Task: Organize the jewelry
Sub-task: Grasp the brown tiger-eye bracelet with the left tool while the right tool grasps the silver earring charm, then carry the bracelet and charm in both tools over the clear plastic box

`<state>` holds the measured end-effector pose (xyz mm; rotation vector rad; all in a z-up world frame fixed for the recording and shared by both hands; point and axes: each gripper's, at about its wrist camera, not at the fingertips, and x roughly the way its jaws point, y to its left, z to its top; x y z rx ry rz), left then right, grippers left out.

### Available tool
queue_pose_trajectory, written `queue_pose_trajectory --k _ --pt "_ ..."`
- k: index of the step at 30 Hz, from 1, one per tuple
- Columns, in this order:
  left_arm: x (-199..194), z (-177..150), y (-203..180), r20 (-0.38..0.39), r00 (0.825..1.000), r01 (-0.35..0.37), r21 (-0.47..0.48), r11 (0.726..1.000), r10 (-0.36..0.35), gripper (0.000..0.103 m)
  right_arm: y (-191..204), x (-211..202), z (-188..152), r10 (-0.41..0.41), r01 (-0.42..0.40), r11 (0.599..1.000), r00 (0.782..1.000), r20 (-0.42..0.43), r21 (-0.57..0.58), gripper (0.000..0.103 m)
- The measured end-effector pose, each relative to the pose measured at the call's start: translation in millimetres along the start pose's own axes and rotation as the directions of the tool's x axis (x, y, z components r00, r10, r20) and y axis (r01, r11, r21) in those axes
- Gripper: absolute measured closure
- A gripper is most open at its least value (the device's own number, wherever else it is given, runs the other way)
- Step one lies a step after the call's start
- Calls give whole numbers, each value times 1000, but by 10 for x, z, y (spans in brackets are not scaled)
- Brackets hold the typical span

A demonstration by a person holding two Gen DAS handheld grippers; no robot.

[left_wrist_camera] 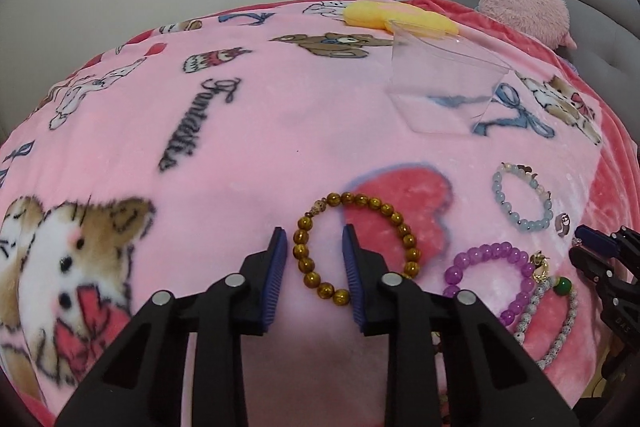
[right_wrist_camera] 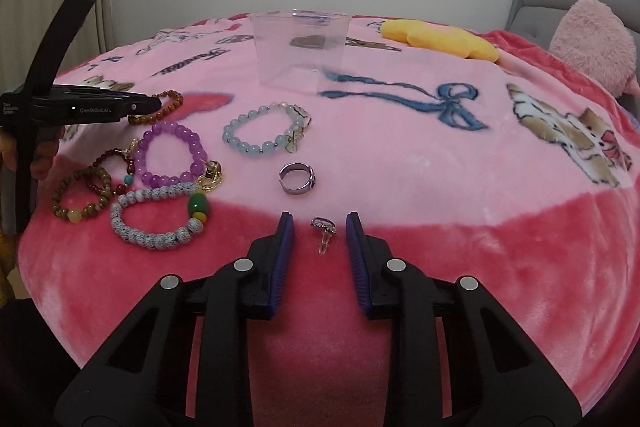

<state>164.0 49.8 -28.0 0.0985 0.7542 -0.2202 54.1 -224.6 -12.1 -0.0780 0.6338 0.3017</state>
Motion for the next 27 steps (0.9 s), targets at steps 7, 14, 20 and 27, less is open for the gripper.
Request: queue_pose_trajectory --k 7,14,20,27 --pt "34 19 -38 -5 1000 -9 26 1000 9 95 17 61 30 -4 4 1000 1000 -14 -7 84" --pt "-20 -7 -139 20 999 -52 69 996 51 96 -28 64 54 12 -12 1000 1000 -25 13 91" --pt "-125 -37 -212 63 993 -108 99 989 102 96 -27 -3 53 18 -18 1000 1000 -14 16 91" --pt "-385 -68 -340 143 980 -159 132 979 140 96 17 -158 114 52 -53 999 998 23 14 91"
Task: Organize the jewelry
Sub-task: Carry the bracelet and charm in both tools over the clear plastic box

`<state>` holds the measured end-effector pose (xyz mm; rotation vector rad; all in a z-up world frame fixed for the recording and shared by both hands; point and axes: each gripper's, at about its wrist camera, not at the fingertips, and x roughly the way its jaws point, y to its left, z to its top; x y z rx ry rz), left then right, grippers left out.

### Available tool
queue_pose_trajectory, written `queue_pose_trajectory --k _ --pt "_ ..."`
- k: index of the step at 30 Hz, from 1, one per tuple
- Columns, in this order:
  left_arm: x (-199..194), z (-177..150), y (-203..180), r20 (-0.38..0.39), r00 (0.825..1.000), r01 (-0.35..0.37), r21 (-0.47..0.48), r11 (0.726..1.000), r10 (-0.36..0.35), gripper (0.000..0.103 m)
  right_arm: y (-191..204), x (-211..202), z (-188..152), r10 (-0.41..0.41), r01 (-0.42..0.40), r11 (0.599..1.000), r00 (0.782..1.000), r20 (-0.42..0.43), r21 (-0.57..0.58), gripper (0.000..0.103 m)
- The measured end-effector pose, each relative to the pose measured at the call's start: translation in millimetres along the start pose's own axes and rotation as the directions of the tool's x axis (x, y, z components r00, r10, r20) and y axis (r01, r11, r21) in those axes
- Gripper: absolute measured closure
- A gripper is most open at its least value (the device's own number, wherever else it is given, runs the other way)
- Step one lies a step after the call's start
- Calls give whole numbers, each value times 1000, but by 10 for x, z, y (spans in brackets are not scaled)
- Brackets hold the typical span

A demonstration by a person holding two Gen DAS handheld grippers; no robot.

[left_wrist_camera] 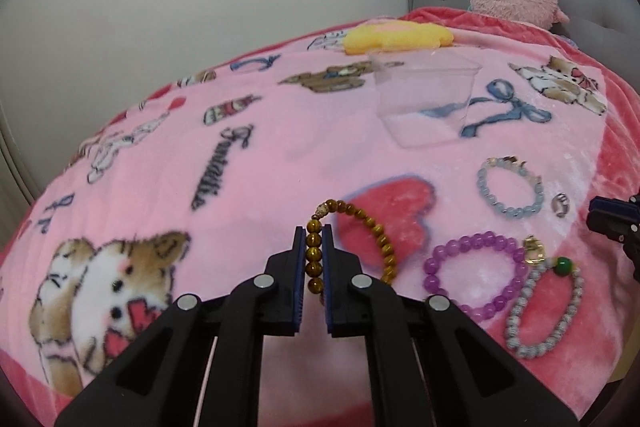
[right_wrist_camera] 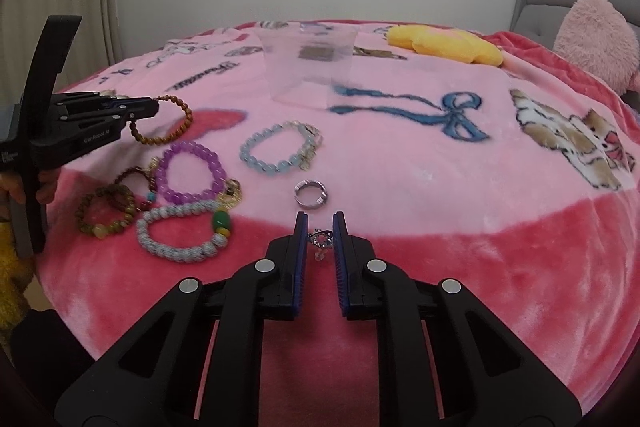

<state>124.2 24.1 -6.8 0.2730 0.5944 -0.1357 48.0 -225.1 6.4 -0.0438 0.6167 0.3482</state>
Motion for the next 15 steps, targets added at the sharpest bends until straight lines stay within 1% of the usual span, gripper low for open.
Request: queue_pose_trajectory --k 6,10,11,13,15 --pt "-297 146 -68 86 995 39 16 999 -40 96 -6 -114 182 64 -65 998 997 41 24 91" --pt "-483 278 -79 153 983 100 19 995 -102 96 -24 -134 308 90 -92 995 994 60 34 91" --pt "-498 325 -77 159 980 116 18 993 -118 96 -37 -133 361 102 -104 994 993 64 38 91" --pt "-504 444 -48 161 971 178 4 984 -176 96 -61 -135 451 121 -124 991 990 71 47 91" --pt "-485 557 -24 158 962 225 -5 974 -221 96 -106 -129 553 145 -151 986 986 81 68 91"
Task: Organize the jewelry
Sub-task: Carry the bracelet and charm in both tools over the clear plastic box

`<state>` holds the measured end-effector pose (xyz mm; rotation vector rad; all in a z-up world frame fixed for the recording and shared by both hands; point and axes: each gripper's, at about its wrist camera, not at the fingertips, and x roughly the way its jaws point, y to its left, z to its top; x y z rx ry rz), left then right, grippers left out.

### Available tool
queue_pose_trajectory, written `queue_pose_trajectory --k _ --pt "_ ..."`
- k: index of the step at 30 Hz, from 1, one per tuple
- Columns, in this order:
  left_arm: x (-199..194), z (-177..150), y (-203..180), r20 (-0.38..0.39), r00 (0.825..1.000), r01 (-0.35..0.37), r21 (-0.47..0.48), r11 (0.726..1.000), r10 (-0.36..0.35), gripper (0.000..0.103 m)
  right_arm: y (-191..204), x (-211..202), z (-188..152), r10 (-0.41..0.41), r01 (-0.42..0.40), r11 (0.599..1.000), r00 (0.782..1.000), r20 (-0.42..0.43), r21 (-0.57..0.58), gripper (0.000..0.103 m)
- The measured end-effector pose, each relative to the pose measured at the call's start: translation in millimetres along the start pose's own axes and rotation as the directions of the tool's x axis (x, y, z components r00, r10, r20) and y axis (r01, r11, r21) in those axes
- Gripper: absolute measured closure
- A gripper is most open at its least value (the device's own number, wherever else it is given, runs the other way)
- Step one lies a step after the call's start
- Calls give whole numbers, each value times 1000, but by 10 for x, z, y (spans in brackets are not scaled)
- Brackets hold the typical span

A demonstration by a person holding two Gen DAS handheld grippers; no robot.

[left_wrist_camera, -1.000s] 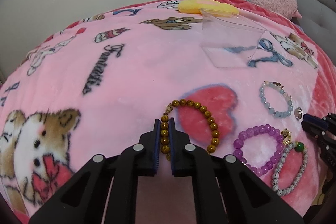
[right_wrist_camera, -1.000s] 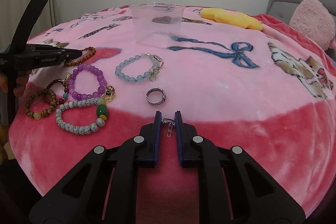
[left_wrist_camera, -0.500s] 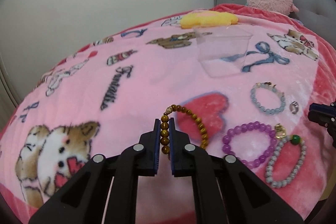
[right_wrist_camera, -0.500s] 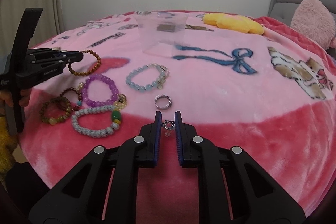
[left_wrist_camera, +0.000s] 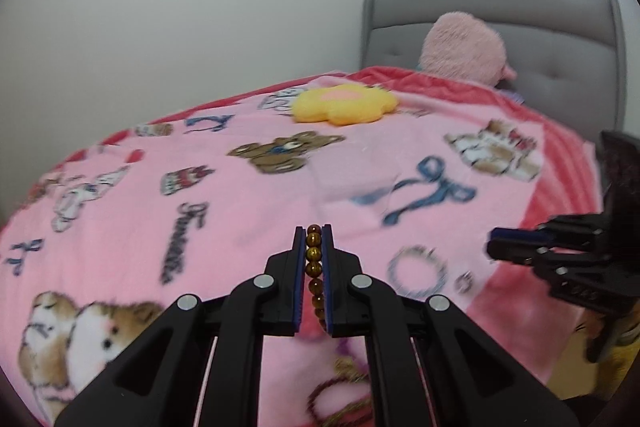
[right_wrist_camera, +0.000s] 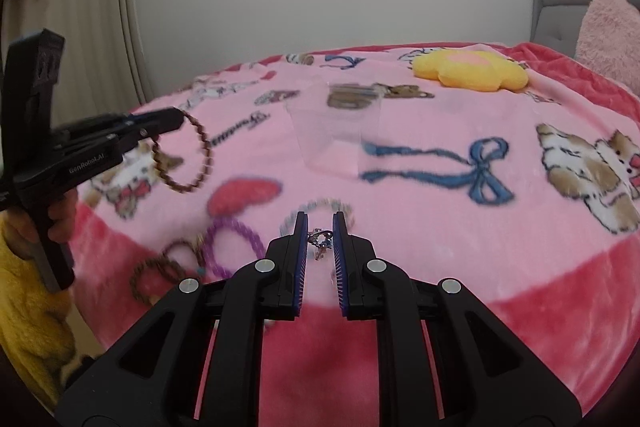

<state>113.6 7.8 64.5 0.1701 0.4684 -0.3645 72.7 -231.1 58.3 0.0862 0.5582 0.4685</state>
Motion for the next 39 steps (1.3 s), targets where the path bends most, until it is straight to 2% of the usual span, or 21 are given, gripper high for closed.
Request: queue_pose_trajectory --k 4,7,10,15,18,22,26,30,34,39 --pt "82 252 4 9 999 35 1 999 -35 96 -58 17 267 57 -57 998 998 12 29 91" --pt "167 448 18 9 997 75 -18 997 -75 96 -112 64 468 69 -69 997 998 12 45 91" --pt "274 627 15 13 996 84 -26 996 -84 96 -180 132 678 91 -91 993 996 10 74 91" --pt "549 843 22 6 993 117 -65 991 -116 96 -258 338 966 74 -73 993 997 -2 98 91" --pt "814 906 58 -14 987 159 -115 981 -162 96 -310 536 1072 74 -71 991 997 -19 117 91" --pt "1106 927 140 -37 981 182 -177 967 -191 96 -338 751 1117 79 -75 990 996 -32 117 91" --pt "1264 886 210 -49 979 187 -190 964 -200 96 -300 923 1109 110 -106 992 993 -51 71 91" --pt "1324 858 229 -57 977 191 -178 965 -203 96 -206 1071 1065 77 -78 997 993 -85 -4 91" --pt "1432 840 197 -102 976 178 -150 972 -195 96 -156 1187 1029 63 -68 997 992 -111 -37 91" --pt "1476 797 177 -123 973 178 -140 974 -196 96 -123 1246 979 51 -60 996 990 -132 -60 91"
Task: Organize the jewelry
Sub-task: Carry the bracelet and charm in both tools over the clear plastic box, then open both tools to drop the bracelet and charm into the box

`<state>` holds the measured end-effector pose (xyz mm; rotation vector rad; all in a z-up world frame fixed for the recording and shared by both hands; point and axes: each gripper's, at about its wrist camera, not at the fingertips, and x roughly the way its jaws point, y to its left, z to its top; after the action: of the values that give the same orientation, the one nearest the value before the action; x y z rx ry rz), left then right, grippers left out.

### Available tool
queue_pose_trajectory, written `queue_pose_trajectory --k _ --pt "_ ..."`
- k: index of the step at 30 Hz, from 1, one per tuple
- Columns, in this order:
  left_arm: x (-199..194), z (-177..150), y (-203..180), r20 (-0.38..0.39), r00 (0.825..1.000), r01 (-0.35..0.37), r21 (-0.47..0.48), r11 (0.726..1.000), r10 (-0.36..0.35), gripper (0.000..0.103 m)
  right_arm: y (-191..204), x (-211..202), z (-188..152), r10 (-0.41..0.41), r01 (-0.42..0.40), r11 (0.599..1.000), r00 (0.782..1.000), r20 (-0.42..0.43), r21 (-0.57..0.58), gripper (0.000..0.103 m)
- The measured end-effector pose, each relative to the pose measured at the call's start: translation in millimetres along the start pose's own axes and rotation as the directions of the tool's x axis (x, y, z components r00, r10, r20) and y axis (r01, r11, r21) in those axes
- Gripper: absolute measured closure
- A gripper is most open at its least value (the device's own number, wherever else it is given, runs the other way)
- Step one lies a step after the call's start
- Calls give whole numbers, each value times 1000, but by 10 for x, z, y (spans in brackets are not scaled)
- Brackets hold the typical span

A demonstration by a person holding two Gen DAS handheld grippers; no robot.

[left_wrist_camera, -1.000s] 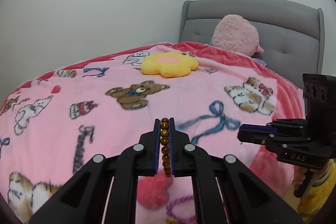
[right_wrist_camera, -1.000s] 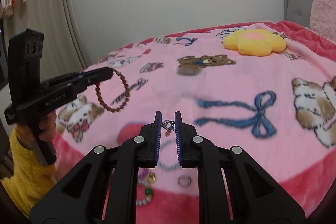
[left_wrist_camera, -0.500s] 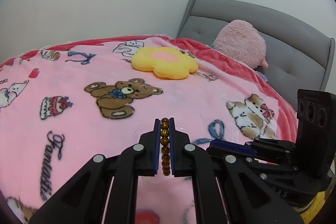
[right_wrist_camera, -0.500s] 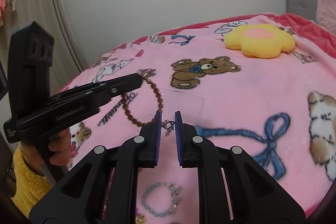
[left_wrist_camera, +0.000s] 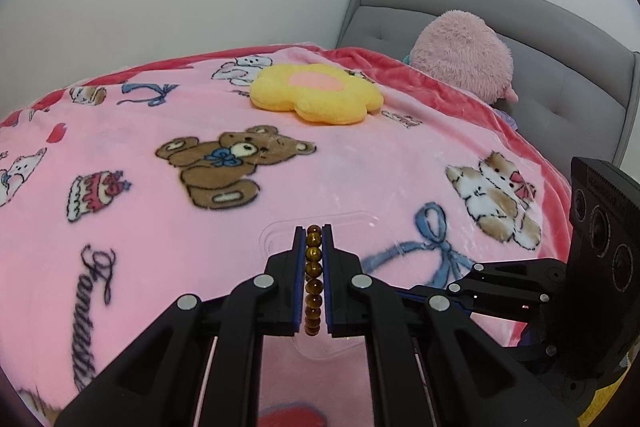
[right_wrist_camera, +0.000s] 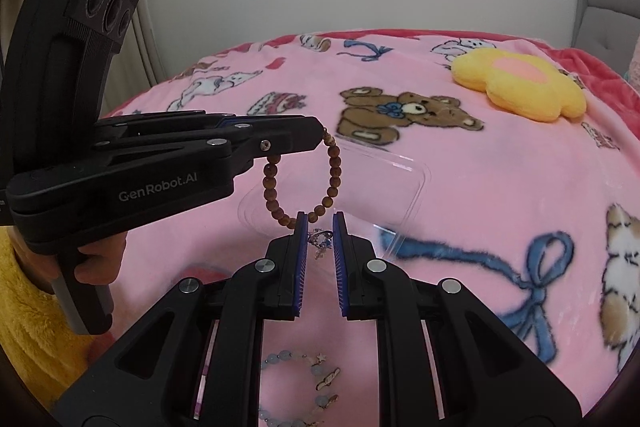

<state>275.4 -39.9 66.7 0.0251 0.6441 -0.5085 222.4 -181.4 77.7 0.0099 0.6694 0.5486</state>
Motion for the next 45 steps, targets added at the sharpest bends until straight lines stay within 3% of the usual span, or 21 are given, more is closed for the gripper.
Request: queue_pose_trajectory --k 5,8,11,14,18,23,26,34,38,43,45 --pt "37 -49 6 -14 1000 -14 7 1000 14 95 23 -10 -34 -13 13 1000 1000 1 -16 89" --pt "23 -59 27 -8 1000 -6 -3 1000 6 80 28 -38 -49 -14 14 1000 1000 13 -21 87" --pt "-55 -59 65 11 1000 11 -23 1000 -11 77 27 -124 -57 -1 2 1000 999 34 -16 85" --pt "-214 -73 86 32 999 11 -21 1000 -10 76 52 -234 -80 3 -2 1000 998 59 -23 68" --pt "-451 -163 82 50 999 -8 5 1000 7 65 126 -491 -170 23 -19 999 994 109 -44 62" --pt "-773 -477 44 55 997 -51 76 996 47 54 214 -684 -333 37 -31 998 992 121 -54 58" --pt "-922 -740 -10 41 997 -66 118 991 61 52 249 -725 -425 27 -21 998 993 113 -59 51" --pt "-1259 -1426 -196 25 994 -112 211 971 109 49 288 -725 -667 -28 33 997 996 84 -66 50" --pt "-1370 -1739 -219 16 983 -181 205 962 182 49 248 -649 -775 -96 99 993 994 51 -57 51" --pt "-1364 -2029 -209 -54 973 -212 157 965 223 49 209 -491 -881 -133 133 990 991 6 -48 51" --pt "-1363 -2122 -199 -74 976 -193 118 974 203 49 226 -447 -904 -147 146 988 989 -7 -48 51"
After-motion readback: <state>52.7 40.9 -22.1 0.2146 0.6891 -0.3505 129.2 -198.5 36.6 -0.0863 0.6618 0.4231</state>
